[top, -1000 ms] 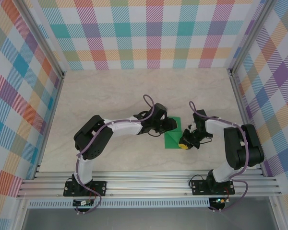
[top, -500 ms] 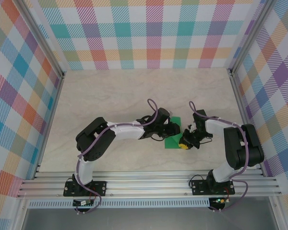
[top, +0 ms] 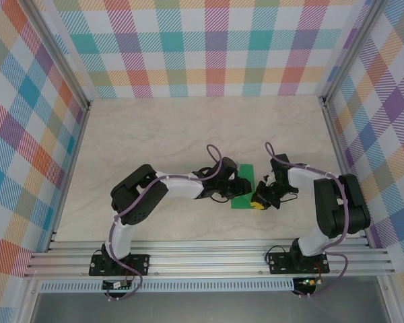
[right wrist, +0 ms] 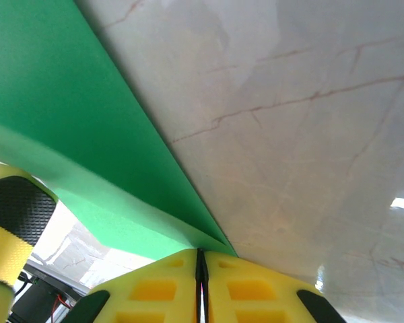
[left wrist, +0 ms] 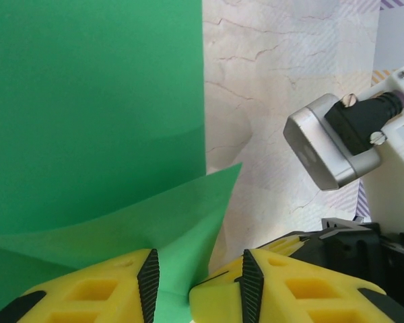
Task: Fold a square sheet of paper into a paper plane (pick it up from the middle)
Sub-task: Fold the triangle a second time at the center of the table.
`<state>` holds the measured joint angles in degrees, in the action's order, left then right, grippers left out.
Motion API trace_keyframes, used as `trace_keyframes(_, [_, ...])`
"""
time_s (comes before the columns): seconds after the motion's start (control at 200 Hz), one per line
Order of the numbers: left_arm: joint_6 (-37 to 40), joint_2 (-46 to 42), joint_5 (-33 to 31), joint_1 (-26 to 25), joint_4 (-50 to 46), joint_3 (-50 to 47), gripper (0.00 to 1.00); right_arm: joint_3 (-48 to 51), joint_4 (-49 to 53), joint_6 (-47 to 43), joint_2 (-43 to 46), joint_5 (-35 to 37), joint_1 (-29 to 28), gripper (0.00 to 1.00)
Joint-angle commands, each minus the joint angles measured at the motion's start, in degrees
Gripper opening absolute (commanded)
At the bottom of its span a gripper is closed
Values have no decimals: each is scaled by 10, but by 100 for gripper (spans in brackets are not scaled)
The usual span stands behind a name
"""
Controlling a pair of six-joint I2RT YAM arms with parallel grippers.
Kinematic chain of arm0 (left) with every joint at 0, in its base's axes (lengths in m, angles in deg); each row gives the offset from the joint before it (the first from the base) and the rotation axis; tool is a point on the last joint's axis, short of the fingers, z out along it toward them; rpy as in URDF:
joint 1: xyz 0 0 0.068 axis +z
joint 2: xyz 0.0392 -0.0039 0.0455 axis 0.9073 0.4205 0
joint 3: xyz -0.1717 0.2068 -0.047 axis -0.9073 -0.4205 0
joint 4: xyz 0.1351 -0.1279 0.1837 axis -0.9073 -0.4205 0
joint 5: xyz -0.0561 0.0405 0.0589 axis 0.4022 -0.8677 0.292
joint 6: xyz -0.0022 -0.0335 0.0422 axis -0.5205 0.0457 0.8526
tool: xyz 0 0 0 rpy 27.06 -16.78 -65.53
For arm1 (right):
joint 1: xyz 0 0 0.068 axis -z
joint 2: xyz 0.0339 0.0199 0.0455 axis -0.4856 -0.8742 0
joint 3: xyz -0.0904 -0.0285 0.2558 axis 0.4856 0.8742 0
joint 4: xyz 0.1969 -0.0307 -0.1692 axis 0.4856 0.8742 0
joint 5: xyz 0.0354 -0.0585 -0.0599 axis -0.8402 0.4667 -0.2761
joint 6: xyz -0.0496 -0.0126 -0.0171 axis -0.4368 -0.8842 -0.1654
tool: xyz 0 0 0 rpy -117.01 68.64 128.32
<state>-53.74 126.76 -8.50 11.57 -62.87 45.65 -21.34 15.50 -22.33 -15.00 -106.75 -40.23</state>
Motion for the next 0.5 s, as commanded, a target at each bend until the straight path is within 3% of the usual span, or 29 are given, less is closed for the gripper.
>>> trace_keyframes(0.0, [17,-27,9,-9,22,1,40,-3,9,1,-12,35,3,11])
trace_keyframes(0.28, [15,18,-7,-8,-18,26,35,-6,18,-3,-2,45,3,13])
trace_keyframes(0.495, [9,26,-37,-9,-64,23,31,-5,20,-14,57,36,3,17])
